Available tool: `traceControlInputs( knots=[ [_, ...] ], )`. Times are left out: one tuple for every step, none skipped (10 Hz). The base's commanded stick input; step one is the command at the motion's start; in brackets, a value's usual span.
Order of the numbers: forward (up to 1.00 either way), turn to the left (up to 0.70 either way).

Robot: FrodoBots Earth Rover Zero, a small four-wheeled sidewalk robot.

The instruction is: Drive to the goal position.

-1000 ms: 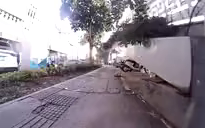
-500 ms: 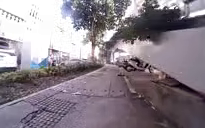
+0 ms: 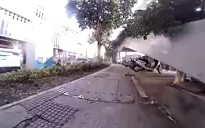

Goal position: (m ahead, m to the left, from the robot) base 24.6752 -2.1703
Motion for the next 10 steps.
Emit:
traceControlInputs(
  knots=[
    [0.45, -0.24],
    [0.45, -0.24],
    [0.45, -0.24],
    [0.45, -0.23],
    [0.45, -0.13],
    [0.45, 0.0],
    [0.45, 0.0],
    [0.45, 0.0],
    [0.45, 0.0],
    [0.45, 0.0]
  ],
)
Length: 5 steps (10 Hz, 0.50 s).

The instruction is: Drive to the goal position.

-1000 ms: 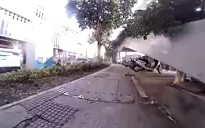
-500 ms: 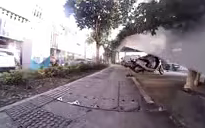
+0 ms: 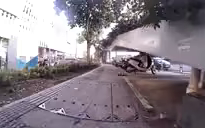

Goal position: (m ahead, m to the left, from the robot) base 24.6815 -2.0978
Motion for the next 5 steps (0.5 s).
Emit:
traceControlInputs(
  knots=[
    [0.45, 0.0],
    [0.45, 0.0],
    [0.45, 0.0],
    [0.45, 0.0],
    [0.45, 0.0]
  ],
)
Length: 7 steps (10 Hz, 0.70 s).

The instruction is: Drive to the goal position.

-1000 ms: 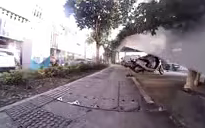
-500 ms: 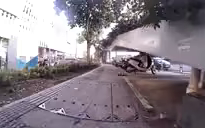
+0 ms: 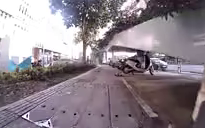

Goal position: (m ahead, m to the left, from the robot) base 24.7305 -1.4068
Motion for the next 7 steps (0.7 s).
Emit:
traceControlInputs(
  knots=[
    [0.45, 0.0],
    [0.45, 0.0],
    [0.45, 0.0],
    [0.45, 0.0],
    [0.45, 0.0],
    [0.45, -0.03],
    [0.45, -0.13]
  ],
)
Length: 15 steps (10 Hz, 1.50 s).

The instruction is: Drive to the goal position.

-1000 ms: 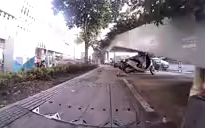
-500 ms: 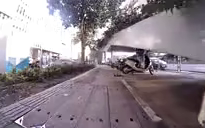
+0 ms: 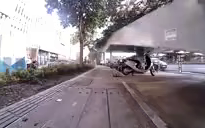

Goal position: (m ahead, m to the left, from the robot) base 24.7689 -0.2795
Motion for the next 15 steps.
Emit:
traceControlInputs(
  knots=[
    [0.45, -0.21],
    [0.45, -0.14],
    [0.45, 0.0],
    [0.45, 0.0],
    [0.45, 0.0],
    [0.45, 0.0],
    [0.45, 0.0],
    [0.45, 0.0],
    [0.45, 0.0],
    [0.45, 0.0],
    [0.45, 0.0],
    [0.45, 0.0],
    [0.45, 0.0],
    [0.45, 0.0],
    [0.45, 0.0]
  ],
)
